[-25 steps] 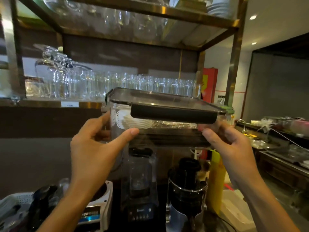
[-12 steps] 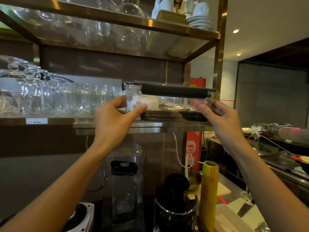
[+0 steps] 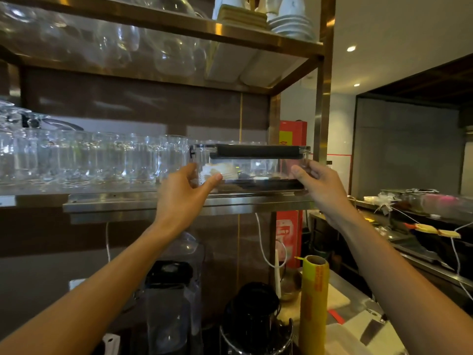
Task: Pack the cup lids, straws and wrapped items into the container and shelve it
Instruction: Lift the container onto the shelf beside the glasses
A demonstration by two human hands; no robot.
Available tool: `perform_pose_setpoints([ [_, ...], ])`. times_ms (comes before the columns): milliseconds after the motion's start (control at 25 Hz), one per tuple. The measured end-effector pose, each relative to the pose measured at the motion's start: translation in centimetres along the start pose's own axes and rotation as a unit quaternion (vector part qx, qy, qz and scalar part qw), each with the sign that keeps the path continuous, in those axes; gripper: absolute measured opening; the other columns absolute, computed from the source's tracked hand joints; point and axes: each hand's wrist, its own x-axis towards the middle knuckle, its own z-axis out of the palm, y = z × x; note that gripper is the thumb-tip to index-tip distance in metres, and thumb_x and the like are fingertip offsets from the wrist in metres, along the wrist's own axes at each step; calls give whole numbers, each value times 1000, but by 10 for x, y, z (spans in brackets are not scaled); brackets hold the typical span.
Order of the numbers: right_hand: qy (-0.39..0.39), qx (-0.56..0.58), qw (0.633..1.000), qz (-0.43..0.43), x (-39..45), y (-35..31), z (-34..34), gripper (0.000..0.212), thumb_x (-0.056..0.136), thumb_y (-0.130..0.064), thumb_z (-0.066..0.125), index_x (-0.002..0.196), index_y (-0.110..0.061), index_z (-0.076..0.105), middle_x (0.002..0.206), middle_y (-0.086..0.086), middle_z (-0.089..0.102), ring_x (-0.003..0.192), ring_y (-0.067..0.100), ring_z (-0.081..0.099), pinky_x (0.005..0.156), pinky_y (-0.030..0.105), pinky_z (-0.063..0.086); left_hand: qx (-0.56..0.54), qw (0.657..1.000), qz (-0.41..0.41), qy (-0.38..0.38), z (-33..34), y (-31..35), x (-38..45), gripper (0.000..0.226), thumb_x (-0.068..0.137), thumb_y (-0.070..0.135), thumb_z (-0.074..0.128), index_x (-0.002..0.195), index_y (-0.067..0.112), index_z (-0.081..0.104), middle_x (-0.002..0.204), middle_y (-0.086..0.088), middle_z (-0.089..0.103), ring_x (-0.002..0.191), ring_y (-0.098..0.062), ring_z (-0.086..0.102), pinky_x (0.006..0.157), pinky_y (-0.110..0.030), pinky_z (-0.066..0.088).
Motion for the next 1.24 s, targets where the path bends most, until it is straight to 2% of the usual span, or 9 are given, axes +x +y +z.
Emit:
perform_pose_setpoints([
  [120,2,-1,1000,-3,7,15,-2,24,100,-36,63,122,-30,70,117,-9,74,113,10,67,95,38,55,10,1000,-6,-6,11,-6,6,73,88,59,64,136,5,61,73,0,65,66,-11,61,68,-27,54],
  [200,1,2,1000,0,13,20,-4,26,101,-35,63,125,-28,68,116,-10,72,109,11,69,84,31,60,20,1000,-6,-19,16,-7,11,75,87,64,61,131,3,62,77,1,66,70,-6,62,69,-24,51],
  [320,-1,8,1000,15,21,24,-5,21,101,-35,63,122,-34,65,111,-18,68,99,7,70,72,24,62,44,997,-24,-61,20,-6,14,38,89,50,72,114,24,60,94,21,65,83,6,63,73,-12,51],
  [400,-2,2,1000,23,25,28,-6,23,100,-35,66,123,-33,63,110,-21,66,98,6,69,72,24,62,50,996,-7,-74,23,-6,16,39,86,41,78,118,28,59,94,29,60,83,13,60,74,-12,54],
  [480,-18,-12,999,33,28,34,-9,36,95,-35,72,129,-29,61,118,-14,68,106,8,68,78,30,62,45,997,-2,-69,26,-8,17,51,85,40,80,129,26,57,103,25,62,92,6,62,80,-17,54],
  [560,-35,-24,998,40,28,40,-12,44,92,-33,76,132,-30,58,126,-10,67,113,9,66,84,36,62,41,997,-6,-59,29,-10,17,72,83,43,81,144,17,52,125,6,68,114,-14,66,90,-29,55],
  [680,-35,-44,998,37,27,45,-11,42,94,-34,74,132,-35,56,123,-18,64,118,10,62,89,40,60,54,997,-7,-54,32,-12,20,93,80,53,80,155,14,41,147,-9,60,129,-25,61,100,-39,54],
  [920,-6,-73,997,37,31,53,1,37,96,-37,70,130,-40,55,106,-32,56,106,5,59,96,41,56,89,995,-10,-34,37,-16,27,95,80,62,75,155,16,42,146,-6,62,123,-23,66,100,-44,57],
  [1240,42,-176,983,11,40,63,14,49,98,-40,67,143,-22,57,129,-3,68,102,6,55,75,21,45,161,987,-5,-1,48,-25,35,88,82,70,68,149,16,51,136,-5,69,118,-27,69,107,-60,47],
])
